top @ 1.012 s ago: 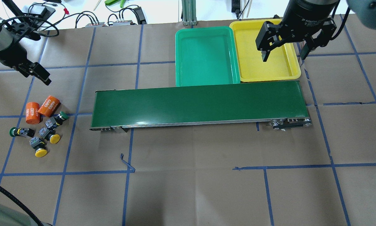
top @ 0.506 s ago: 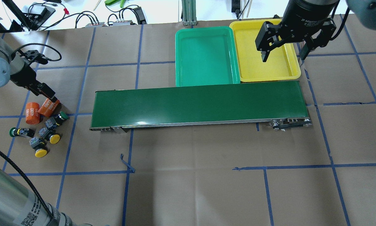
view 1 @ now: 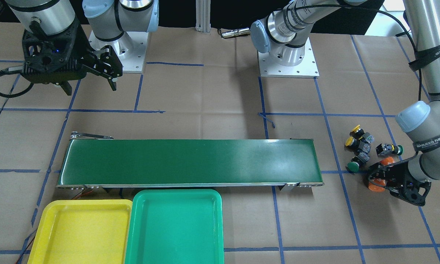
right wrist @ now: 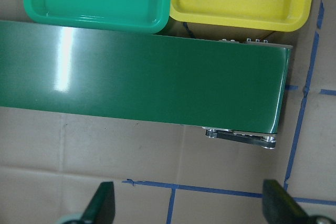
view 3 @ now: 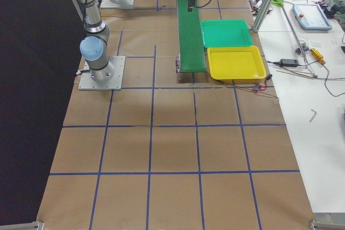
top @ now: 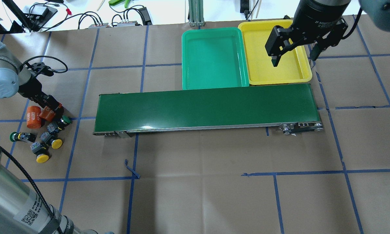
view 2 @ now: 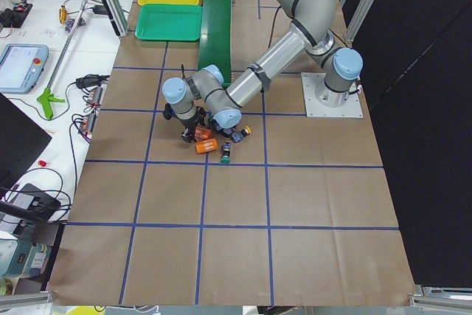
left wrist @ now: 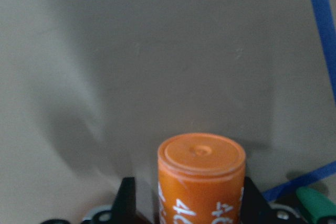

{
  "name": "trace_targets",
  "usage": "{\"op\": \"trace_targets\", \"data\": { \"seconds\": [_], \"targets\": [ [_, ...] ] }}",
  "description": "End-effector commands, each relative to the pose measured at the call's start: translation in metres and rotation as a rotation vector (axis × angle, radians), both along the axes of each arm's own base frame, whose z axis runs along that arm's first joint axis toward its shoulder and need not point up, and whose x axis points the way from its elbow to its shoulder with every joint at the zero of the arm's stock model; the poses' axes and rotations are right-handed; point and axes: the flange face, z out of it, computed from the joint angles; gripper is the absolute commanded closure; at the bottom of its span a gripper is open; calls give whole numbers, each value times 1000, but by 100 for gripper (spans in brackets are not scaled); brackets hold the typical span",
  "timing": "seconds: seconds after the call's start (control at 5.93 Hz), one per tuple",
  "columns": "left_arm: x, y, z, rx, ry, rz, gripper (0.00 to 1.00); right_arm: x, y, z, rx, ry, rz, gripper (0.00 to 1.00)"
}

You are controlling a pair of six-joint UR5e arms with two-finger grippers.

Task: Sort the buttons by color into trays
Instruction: 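Carry the orange cylinder onto the belt with left gripper while right lowers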

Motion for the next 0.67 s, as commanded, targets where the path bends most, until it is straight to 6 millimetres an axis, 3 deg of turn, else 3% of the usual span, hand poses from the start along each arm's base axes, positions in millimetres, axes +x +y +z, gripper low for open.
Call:
{"op": "trace_targets", "data": {
  "seconds": [0.0, 0.17, 0.34, 0.51],
  "targets": [
    [-6, -6, 13, -9, -21, 43, 100, 2, 3, -13, 26, -12, 254, 0],
    [-18, -9, 33, -31, -31, 19, 100, 2, 4, -20, 35, -14, 296, 0],
    [-71, -13, 85, -75, -38, -93, 100, 8, 7, -24, 41, -19, 428, 0],
    [-150, -4, 127, -101, -27, -245, 100, 14, 10, -31, 51, -32, 678, 0]
  ]
}}
